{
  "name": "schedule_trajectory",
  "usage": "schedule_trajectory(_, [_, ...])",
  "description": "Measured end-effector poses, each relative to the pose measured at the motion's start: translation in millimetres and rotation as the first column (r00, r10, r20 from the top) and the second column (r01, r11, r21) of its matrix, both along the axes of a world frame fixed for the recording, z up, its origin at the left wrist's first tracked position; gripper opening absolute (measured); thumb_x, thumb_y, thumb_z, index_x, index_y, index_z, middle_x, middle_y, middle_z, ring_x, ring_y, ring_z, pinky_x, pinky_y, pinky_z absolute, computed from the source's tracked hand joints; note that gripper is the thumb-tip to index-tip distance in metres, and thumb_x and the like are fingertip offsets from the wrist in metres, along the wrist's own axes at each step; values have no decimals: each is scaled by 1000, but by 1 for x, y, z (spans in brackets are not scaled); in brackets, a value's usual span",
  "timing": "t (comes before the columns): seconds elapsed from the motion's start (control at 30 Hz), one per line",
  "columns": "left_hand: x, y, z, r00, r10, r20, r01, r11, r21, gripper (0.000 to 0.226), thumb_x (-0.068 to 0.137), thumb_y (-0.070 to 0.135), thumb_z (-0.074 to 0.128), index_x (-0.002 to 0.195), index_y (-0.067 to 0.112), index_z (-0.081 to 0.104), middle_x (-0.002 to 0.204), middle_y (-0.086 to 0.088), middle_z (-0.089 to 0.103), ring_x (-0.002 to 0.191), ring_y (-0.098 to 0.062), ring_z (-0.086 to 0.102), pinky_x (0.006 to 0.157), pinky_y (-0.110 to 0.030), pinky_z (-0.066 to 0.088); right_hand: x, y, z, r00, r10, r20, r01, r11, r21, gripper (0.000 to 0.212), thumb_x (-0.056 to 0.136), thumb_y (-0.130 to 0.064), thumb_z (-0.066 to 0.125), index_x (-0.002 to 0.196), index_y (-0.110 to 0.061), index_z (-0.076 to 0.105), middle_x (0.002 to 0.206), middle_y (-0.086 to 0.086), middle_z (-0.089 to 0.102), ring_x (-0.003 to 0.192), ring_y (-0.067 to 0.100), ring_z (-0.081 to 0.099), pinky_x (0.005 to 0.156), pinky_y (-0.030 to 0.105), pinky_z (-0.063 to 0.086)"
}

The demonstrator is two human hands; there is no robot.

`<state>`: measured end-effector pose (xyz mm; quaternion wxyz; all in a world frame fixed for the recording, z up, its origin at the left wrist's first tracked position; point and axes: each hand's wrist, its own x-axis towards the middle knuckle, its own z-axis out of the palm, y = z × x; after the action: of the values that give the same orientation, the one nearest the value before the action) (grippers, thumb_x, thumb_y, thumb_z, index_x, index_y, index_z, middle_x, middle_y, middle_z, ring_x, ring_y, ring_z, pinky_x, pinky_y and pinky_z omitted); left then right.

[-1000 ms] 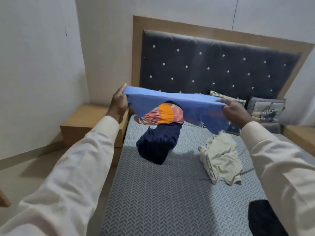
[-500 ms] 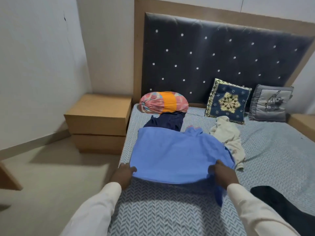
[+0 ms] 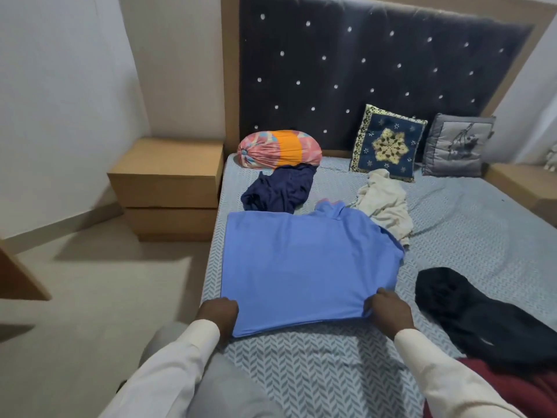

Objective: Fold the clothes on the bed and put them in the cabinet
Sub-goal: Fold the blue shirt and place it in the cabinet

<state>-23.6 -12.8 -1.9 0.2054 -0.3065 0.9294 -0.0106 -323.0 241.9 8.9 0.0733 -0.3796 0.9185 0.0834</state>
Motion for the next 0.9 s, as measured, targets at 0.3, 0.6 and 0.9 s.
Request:
schedule_trajectory(0.3, [34,27,9,987,80,140,-87,995,45,53,83,31,68,130,15,50,135,-7,55,122,-24,56,97,-33,46,41,40,3,993,-43,106,46,999,-19,18,84,-27,69,99,-37,73,114,-1,60,111,26,56,90,34,52])
schedule_trajectory(0.6, [16,55,15,905,-63,422,42,997,60,41,93,25,54,133,18,52,142,-1,50,128,-24,52,102,-38,44,61,52,-2,998,-36,41,36,999,-4,24,88,-23,62,109,-29,71,114,4,60,111,28,58,90,36,53])
schedule_trajectory(0.9, [-30,49,-5,983,-10,-182,62,957,284,40,93,36,52,132,25,52,134,-6,52,123,-25,50,95,-35,47,22,90,-32,516,-371,772,809,508,-297,13,81,-8,66,93,-10,61,70,8,53,57,20,50,53,27,46])
